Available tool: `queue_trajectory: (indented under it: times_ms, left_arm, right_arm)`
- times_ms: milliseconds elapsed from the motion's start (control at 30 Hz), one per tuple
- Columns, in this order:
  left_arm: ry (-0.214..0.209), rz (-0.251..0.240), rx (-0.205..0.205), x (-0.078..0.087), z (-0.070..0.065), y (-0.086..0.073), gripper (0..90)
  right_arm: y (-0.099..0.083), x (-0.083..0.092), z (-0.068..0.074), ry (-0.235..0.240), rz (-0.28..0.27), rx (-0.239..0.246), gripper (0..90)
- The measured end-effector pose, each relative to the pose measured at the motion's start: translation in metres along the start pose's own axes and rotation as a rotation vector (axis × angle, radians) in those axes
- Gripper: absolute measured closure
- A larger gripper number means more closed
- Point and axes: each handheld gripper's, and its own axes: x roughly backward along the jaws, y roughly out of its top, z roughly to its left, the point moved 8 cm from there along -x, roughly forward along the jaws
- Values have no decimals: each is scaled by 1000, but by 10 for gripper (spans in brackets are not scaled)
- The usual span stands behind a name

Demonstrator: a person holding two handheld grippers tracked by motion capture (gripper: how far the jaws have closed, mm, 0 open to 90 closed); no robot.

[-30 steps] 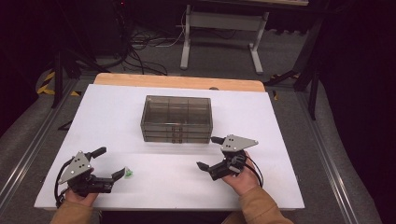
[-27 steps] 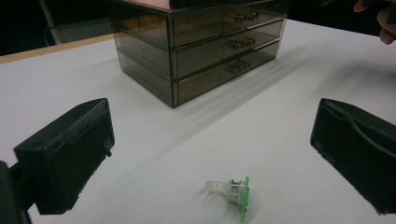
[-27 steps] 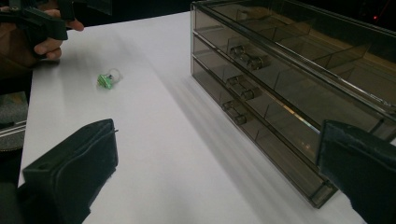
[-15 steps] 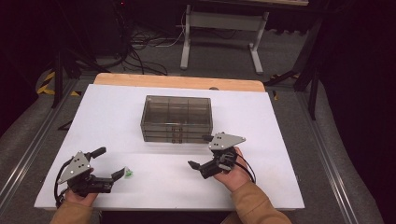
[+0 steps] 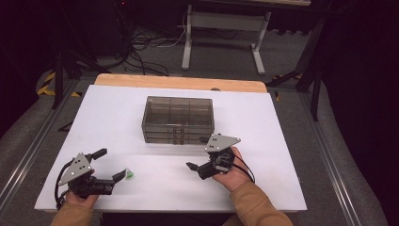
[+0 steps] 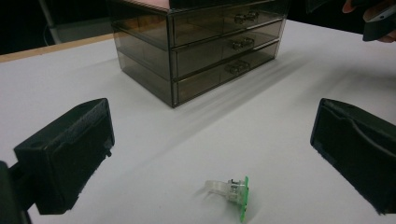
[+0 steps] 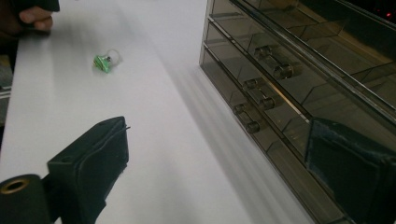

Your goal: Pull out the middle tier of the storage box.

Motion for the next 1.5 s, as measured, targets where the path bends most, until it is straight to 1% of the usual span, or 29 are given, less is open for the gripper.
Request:
queue_trajectory:
  times_ms: [33,67,100,167,200,267,300,333,367,400,433,467,567,600,700,733,767,800,900,933,1067,1167,1233,1300,1367,1400,1433,1500]
  left_arm:
    - [-1,0,-1,0,0,0,5]
    - [-1,0,-1,0,0,0,5]
    - [0,0,-1,0,0,0,5]
    - [-1,0,0,0,0,0,5]
    - [-1,0,0,0,0,0,5]
    - [-1,1,-4,0,0,0,5]
    - [-1,1,-6,0,0,0,5]
    - [-1,2,-6,0,0,0,5]
    - [-1,2,-6,0,0,0,5]
    - [-1,2,-2,0,0,0,5]
    - [0,1,-1,0,0,0,5]
    - [-4,3,-1,1,0,0,5]
    - [-2,-1,1,1,0,0,5]
    - [-2,-1,1,1,0,0,5]
    - [0,1,-2,0,0,0,5]
    - [0,1,-2,0,0,0,5]
    - [0,1,-2,0,0,0,5]
    - [0,1,-5,1,0,0,5]
    - [-1,0,-3,1,0,0,5]
    - [-1,0,-3,1,0,0,5]
    - [1,2,1,0,0,0,5]
    - [-1,1,-2,1,0,0,5]
    - [-3,1,0,1,0,0,5]
    - [0,1,-2,1,0,0,5]
    - [5,0,1,1,1,0,5]
    - [5,0,-1,2,2,0,5]
    - [6,-4,8,2,1,0,5]
    - [6,-4,10,2,2,0,5]
  right_arm:
    - [0,-1,1,-15,10,22,92]
    - [0,-1,1,-15,10,22,92]
    - [0,-1,1,-29,17,42,104]
    - [1,-2,2,-41,22,60,110]
    - [1,-2,2,-41,22,60,110]
    - [2,-3,2,-54,32,85,121]
    - [2,-3,2,-54,32,85,121]
    - [3,-4,2,-67,42,108,131]
    - [3,-4,2,-67,42,108,131]
    - [3,-4,3,-74,44,119,135]
    - [4,-4,3,-86,46,133,140]
    - [5,-5,3,-115,52,161,144]
    - [8,-5,3,-142,51,185,161]
    - [9,-5,3,-152,52,197,168]
    - [10,-6,5,-191,71,257,187]
    - [10,-6,5,-191,71,257,187]
    - [11,-7,6,-217,75,290,203]
    - [11,-7,7,-228,79,306,206]
    - [12,-8,8,-253,85,341,213]
    - [12,-8,8,-253,85,341,213]
    - [14,-9,9,-299,94,399,228]
    - [14,-10,9,-327,111,435,234]
    - [14,-11,9,-349,118,467,240]
    - [13,-12,9,-372,132,491,241]
    - [12,-12,8,-388,161,534,240]
    - [13,-13,8,-410,155,542,238]
    - [13,-14,7,-420,159,557,238]
    - [13,-15,7,-437,167,583,238]
